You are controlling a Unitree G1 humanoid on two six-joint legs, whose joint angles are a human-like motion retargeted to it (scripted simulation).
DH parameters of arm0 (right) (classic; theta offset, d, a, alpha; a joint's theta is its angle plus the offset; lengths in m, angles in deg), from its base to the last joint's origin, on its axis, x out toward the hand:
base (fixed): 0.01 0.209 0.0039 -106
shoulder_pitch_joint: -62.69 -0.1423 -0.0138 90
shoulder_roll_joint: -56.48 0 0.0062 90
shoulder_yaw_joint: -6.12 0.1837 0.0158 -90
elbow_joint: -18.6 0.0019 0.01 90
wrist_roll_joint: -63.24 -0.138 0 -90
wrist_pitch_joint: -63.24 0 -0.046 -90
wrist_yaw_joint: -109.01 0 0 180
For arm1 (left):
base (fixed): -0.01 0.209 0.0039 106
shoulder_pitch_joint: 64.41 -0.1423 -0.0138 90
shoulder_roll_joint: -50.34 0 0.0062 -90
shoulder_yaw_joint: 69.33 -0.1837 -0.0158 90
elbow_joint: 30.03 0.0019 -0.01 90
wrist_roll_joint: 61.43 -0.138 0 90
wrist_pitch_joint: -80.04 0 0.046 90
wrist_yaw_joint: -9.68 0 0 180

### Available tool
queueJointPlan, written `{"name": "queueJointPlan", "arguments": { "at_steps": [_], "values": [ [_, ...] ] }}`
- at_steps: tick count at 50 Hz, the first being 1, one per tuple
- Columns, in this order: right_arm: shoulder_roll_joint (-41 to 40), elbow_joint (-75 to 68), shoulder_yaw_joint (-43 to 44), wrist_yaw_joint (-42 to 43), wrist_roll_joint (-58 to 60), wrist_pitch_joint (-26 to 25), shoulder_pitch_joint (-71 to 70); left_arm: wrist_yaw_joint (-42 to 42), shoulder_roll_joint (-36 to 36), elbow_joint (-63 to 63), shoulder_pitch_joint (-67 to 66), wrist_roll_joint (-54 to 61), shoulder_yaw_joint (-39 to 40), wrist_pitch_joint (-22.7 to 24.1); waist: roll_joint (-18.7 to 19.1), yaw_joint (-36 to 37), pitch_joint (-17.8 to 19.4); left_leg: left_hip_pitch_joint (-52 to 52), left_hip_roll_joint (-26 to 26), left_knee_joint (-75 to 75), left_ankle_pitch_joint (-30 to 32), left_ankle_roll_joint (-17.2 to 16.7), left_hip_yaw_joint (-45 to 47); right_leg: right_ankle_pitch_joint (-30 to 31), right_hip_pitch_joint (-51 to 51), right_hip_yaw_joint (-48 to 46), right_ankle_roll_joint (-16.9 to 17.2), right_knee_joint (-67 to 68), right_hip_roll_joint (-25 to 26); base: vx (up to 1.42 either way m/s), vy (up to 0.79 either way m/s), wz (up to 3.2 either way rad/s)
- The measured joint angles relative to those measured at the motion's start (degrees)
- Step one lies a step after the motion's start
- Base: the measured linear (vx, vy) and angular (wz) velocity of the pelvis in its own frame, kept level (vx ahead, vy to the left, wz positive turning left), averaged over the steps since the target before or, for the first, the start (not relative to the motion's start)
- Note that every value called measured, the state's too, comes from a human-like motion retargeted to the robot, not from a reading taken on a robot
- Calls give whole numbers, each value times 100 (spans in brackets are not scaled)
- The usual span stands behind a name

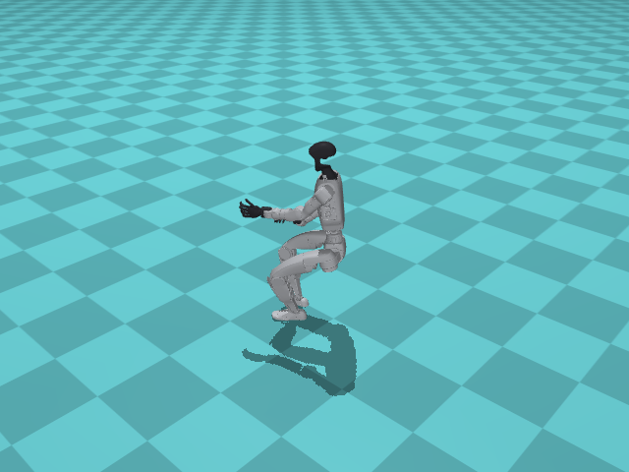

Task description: Upper body actions

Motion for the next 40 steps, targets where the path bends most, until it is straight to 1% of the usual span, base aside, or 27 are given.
{"name": "queueJointPlan", "arguments": {
  "at_steps": [5,11,15,17,20,25,30,36,40],
  "values": [
    [3,-9,7,-6,1,-3,-1,281,-13,59,27,305,10,-42,2,7,-1,6,2,0,0,6,2,2,8,0,4,0,0,0,0,0],
    [-1,-24,15,-5,19,-15,-3,835,-32,79,36,811,34,-317,7,10,-10,17,-2,-4,4,10,1,5,19,1,7,-1,-1,0,0,0],
    [-5,-33,32,-2,20,-17,2,1009,-67,7,-31,1130,46,-343,10,19,-15,25,-8,-7,7,11,-2,6,27,2,10,0,-3,0,0,0],
    [-3,-36,40,1,20,-20,8,928,-93,-48,-83,1172,42,-260,9,28,-17,30,-13,-10,10,13,-2,5,31,3,11,1,-6,0,0,0],
    [2,-41,54,7,17,-26,21,514,-109,-120,-151,1036,19,-128,6,47,-21,38,-22,-15,15,15,-1,4,38,4,11,3,-14,0,0,0],
    [20,-42,84,18,8,-39,52,-276,-69,-301,-210,646,-97,367,8,92,-29,49,-39,-25,22,20,2,0,50,6,13,9,-33,0,0,0],
    [43,-35,138,28,-4,-48,107,-764,9,-579,-273,128,-244,679,19,163,-52,61,-58,-33,26,24,2,-6,61,9,19,15,-50,0,0,0],
    [53,-32,187,35,4,-88,164,-724,26,-783,-335,-49,-375,718,22,241,-84,81,-82,-46,32,32,2,-13,84,8,23,21,-74,0,0,0],
    [55,-48,206,36,27,-97,167,-904,119,-1183,-528,-208,-433,891,34,257,-99,91,-81,-46,30,31,2,-9,92,11,25,18,-68,0,0,0]
  ]
}}
